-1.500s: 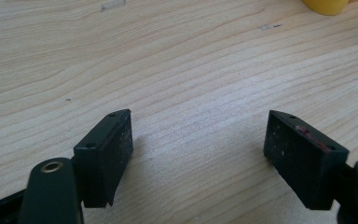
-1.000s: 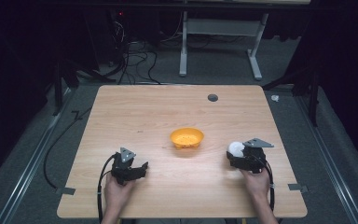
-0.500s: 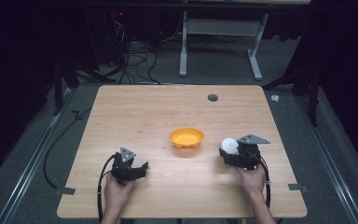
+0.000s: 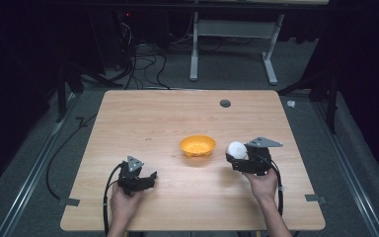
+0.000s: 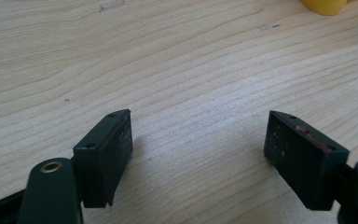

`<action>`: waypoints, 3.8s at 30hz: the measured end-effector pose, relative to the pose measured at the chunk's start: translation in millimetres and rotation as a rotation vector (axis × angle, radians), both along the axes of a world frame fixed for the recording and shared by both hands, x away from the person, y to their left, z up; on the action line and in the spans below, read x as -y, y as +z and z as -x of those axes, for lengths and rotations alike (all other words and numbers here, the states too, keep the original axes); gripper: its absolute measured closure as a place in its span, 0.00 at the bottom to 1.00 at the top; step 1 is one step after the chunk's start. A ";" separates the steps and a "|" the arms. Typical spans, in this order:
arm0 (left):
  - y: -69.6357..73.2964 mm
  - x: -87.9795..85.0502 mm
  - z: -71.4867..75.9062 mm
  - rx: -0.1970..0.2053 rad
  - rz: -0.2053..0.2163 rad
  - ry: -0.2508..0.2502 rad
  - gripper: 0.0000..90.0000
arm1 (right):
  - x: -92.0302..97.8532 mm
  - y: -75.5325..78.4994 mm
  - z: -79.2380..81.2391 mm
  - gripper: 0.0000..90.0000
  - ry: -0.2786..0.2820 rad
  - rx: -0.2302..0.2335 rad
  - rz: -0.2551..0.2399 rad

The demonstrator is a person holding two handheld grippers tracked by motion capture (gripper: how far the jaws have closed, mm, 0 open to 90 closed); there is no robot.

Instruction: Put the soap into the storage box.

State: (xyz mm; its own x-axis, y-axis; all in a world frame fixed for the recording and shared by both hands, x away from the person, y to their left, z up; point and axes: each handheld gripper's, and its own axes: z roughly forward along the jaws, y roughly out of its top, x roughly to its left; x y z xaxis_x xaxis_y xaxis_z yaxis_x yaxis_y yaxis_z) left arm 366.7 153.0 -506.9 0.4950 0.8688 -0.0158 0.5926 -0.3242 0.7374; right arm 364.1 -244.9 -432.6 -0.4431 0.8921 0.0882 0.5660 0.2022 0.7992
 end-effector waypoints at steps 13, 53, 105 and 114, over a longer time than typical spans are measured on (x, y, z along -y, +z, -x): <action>0.0 0.0 0.0 0.000 0.000 0.000 0.27 | -21.0 21.5 -14.6 0.26 0.063 0.029 -0.013; 0.0 -2.4 -1.1 -0.005 0.021 0.007 0.26 | -89.3 11.8 -65.9 0.26 0.166 -0.053 0.061; -0.1 0.0 -0.5 -0.001 -0.004 0.009 0.25 | -54.3 22.7 -58.6 0.32 0.077 0.025 0.004; -0.1 0.0 -0.5 -0.001 -0.004 0.008 0.25 | -40.2 28.9 -50.5 0.32 0.061 0.053 -0.008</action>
State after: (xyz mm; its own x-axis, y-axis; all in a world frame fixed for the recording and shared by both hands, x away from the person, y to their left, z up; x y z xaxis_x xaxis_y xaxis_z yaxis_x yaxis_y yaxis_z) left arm 367.2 153.0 -506.9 0.4877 0.8729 -0.0124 0.5959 -0.3225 0.7355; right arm 414.6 -204.7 -403.7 -0.5008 0.8628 0.0697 0.5096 0.2288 0.8294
